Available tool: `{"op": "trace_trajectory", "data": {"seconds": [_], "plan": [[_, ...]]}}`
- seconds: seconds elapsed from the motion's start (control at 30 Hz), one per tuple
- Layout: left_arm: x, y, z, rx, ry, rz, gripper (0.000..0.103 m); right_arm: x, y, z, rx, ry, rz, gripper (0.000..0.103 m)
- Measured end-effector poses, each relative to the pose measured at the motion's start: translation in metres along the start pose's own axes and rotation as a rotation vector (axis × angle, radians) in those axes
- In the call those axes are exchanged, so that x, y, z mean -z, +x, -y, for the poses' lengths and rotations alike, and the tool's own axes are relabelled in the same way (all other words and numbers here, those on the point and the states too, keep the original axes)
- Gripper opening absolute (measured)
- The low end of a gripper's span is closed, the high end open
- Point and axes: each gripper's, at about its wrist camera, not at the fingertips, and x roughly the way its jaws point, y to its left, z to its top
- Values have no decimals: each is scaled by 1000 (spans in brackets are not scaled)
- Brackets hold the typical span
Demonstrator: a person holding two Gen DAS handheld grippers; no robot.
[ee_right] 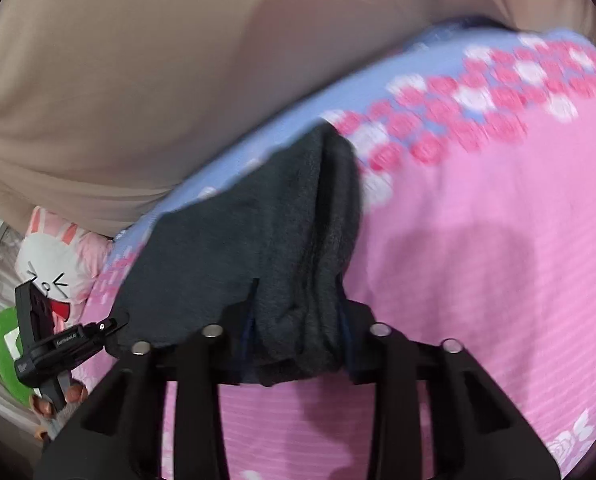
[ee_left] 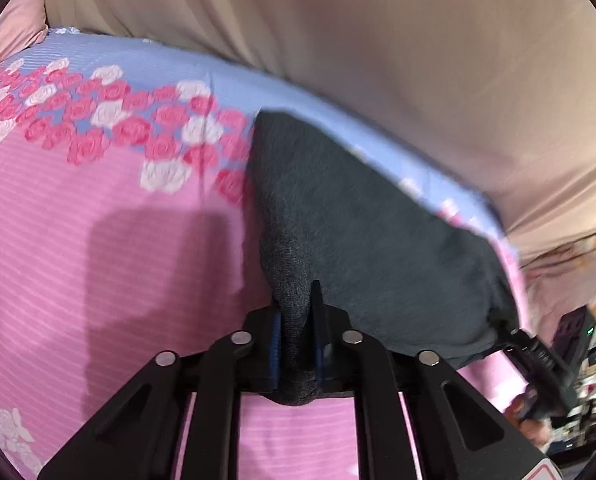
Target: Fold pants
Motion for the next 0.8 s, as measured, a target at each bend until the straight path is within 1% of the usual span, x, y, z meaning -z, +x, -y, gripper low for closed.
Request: {"op": "trace_trajectory", "data": {"seconds": [0.03, 0.07, 0.1, 0.13, 0.17, 0.2, 0.23, 0.27, 0.3, 0.33, 0.37, 0.4, 0.43, 0.47, 0.5, 0.53, 0.57, 0.6, 0.63, 0.67, 0.7, 0.73, 0.77, 0.8], "plan": [[-3, -12, 3, 10, -3, 23, 8, -2, -8, -5, -15, -5, 16, 28], [-3, -17, 4, 5, 3, 30, 8, -3, -15, -9, -24, -10, 30, 28], [-3, -20, 5, -2, 10, 30, 8, -2, -19, -9, -19, -17, 40, 28], [-1, -18, 5, -16, 13, 21, 10, 1, -16, -6, 4, -31, 31, 30], [3, -8, 1, -55, 23, -9, 13, 7, -4, 2, 45, -43, -10, 36], [7, 1, -2, -102, 34, -31, 13, 12, 3, 10, 94, -39, -37, 37], [11, 10, -6, -157, 43, -46, 18, 22, 6, 23, 131, -11, -38, 47], [17, 12, -9, -174, 50, -34, 21, 24, -2, 27, 117, 20, -9, 51], [22, 4, -8, -179, 56, -6, 21, 23, -16, 23, 132, 17, 29, 48], [24, -6, -4, -197, 72, 21, 20, 22, -26, 16, 161, -13, 70, 45], [26, -22, 5, -216, 103, 74, 18, 20, -40, 7, 199, -58, 119, 40], [26, -34, 12, -219, 129, 115, 18, 18, -49, -3, 204, -95, 145, 31], [26, -47, 23, -209, 159, 160, 18, 16, -56, -15, 175, -121, 157, 26], [26, -51, 30, -196, 174, 173, 18, 14, -57, -24, 153, -140, 159, 20], [26, -51, 37, -177, 190, 172, 18, 13, -54, -32, 134, -162, 153, 19], [26, -44, 44, -164, 210, 154, 18, 14, -46, -38, 132, -192, 136, 19], [25, -35, 48, -172, 218, 142, 18, 14, -32, -40, 159, -213, 110, 19], [25, -19, 50, -196, 232, 114, 18, 17, -13, -37, 196, -230, 70, 19], [27, 1, 46, -221, 234, 70, 18, 20, 13, -23, 256, -224, 6, 17], [29, 18, 41, -251, 222, 37, 18, 23, 22, -14, 260, -206, 6, 12], [30, 29, 35, -261, 208, 13, 18, 21, 19, -10, 239, -178, 20, 10], [33, 28, 33, -253, 206, 36, 18, 17, 14, -11, 235, -160, 13, 9], [35, 23, 34, -255, 216, 50, 18, 12, 5, -16, 203, -142, 33, 13], [34, 21, 35, -254, 219, 52, 18, 9, 0, -19, 180, -142, 50, 13]]}}
